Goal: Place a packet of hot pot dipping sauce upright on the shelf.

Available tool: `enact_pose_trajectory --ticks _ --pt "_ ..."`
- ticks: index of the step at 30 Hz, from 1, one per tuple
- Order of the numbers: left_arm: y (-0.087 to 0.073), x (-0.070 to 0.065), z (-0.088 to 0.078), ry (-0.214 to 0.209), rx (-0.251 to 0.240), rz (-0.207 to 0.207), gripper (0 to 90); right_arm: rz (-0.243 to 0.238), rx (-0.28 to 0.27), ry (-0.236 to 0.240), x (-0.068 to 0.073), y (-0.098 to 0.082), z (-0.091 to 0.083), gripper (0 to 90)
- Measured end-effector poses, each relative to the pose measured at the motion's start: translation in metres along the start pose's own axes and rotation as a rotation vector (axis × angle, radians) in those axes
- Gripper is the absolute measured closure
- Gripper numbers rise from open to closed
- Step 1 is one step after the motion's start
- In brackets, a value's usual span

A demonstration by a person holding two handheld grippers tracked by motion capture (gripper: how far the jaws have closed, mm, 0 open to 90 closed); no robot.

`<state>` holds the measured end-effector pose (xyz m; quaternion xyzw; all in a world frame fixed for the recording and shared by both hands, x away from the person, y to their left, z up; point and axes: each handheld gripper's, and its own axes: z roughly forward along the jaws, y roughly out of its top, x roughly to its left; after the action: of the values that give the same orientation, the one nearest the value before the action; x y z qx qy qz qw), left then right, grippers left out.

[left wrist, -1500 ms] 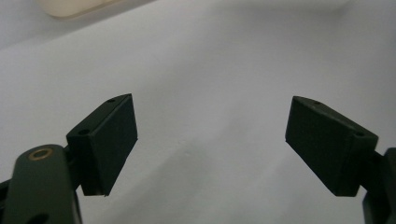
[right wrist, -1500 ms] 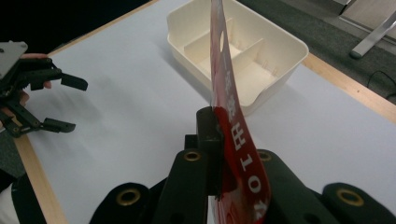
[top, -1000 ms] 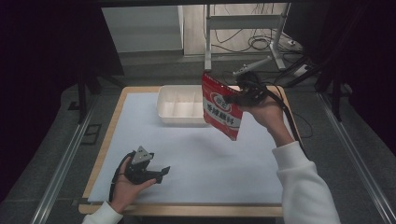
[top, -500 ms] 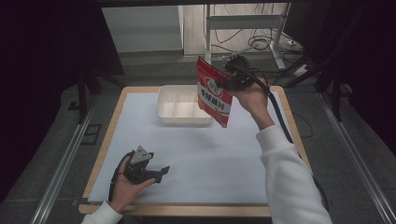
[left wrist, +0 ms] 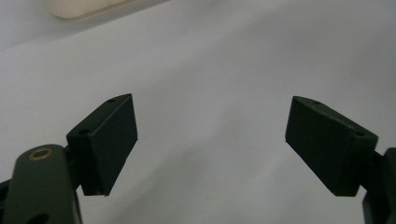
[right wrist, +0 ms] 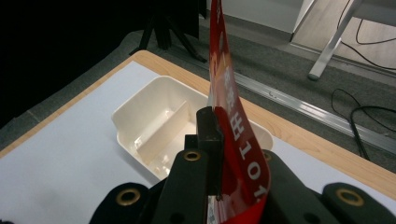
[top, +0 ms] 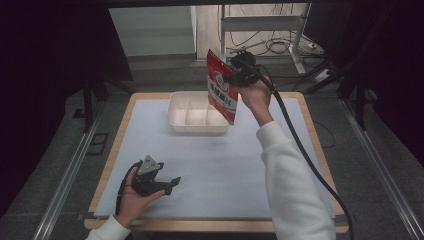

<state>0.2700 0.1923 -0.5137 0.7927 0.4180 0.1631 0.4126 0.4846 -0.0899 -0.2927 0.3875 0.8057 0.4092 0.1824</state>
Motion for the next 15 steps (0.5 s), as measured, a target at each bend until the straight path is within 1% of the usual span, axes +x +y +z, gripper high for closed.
enact_pose_trajectory --ticks 5,11,15 --pt "0.000 0.000 -0.001 -0.003 -0.003 -0.001 16.2 0.020 -0.013 -0.009 0.000 0.003 0.009 88.5" --pt "0.000 0.000 0.000 -0.001 -0.002 -0.003 16.2 0.044 -0.026 -0.020 -0.004 0.003 0.016 88.5" --pt "0.000 0.000 0.000 0.000 -0.001 -0.003 16.2 0.054 -0.044 -0.009 -0.004 0.004 0.017 88.5"
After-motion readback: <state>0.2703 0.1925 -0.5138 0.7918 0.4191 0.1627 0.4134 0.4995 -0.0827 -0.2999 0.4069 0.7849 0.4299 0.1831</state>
